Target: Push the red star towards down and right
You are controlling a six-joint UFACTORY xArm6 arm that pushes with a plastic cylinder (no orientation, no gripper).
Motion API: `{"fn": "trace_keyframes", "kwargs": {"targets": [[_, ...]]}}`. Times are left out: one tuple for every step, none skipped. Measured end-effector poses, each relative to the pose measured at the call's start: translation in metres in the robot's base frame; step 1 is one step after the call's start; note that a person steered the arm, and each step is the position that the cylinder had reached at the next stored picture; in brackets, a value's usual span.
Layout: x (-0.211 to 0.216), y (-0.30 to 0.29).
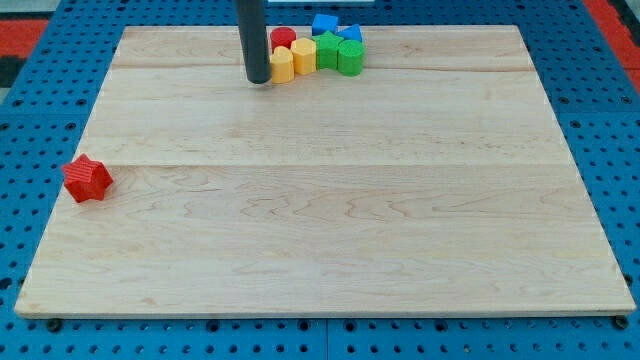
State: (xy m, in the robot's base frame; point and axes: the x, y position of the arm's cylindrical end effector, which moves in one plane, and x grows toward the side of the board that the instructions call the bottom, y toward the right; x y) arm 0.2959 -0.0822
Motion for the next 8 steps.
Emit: {"fn": "trace_keyframes", "kwargs": {"targets": [[0.024,-0.061],[0.052,-0.174],[0.112,-0.199],[0.174,-0.191],[0.198,-0.136],[0.231,-0.19],[0.235,-0.222],[0.255,-0.192]]}}
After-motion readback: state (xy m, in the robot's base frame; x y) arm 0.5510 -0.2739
